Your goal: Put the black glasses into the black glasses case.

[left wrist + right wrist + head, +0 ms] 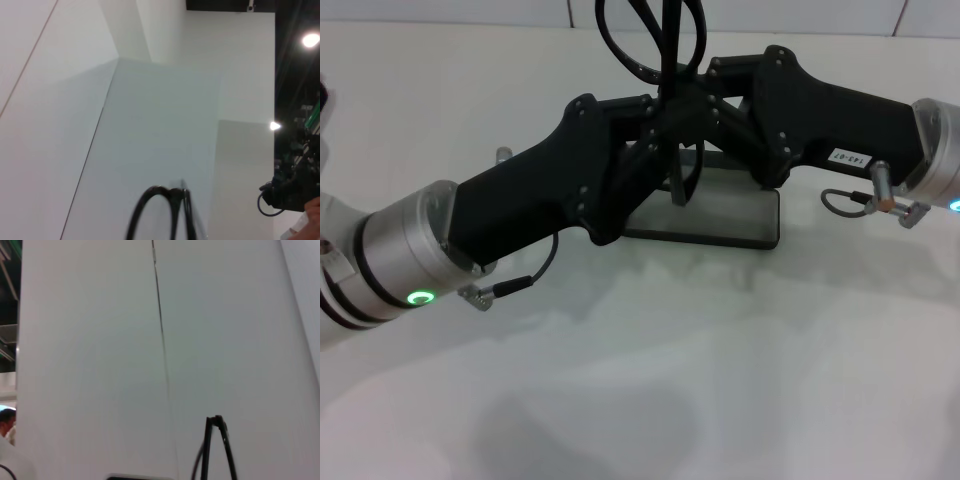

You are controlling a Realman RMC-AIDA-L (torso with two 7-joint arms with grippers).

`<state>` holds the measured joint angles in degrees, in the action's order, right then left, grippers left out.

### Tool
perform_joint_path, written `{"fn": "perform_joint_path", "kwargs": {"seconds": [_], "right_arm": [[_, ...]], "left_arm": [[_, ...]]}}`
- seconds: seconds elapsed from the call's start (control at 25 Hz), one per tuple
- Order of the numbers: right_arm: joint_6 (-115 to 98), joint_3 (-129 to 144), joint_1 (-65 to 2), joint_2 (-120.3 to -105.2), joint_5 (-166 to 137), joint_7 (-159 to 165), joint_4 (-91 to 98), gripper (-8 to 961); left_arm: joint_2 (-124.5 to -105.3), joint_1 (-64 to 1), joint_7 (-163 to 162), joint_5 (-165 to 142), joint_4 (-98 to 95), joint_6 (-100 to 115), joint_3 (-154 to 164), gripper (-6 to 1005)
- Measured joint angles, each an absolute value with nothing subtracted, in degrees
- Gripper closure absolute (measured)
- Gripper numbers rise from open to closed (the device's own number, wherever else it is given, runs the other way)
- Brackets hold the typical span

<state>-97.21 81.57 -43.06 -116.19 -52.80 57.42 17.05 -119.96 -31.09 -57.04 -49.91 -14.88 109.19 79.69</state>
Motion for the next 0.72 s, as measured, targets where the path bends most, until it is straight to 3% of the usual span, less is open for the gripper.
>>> {"fn": "perform_joint_path", "kwargs": {"seconds": [0.16,0.32,0.56,0.72], "right_arm": [[-95.2,81.4,-42.2,-116.11,-52.7,57.4,18.8,887],[-90.5,81.9,-39.9,-115.26,-56.0,60.1,26.0,887],[-84.3,81.6,-35.5,-113.19,-77.3,81.7,51.6,887],[-83.9,81.4,-36.0,-114.25,-102.0,104.6,72.0,887]], "left_arm": [[-119.74,-30.4,-57.1,-50.2,-15.0,110.7,79.8,948],[-118.08,-27.8,-56.8,-50.5,-15.4,113.5,79.7,948],[-112.79,-23.2,-57.1,-55.1,-17.4,114.7,79.9,948],[-111.34,-20.9,-56.4,-56.6,-17.5,115.1,79.7,948]]}}
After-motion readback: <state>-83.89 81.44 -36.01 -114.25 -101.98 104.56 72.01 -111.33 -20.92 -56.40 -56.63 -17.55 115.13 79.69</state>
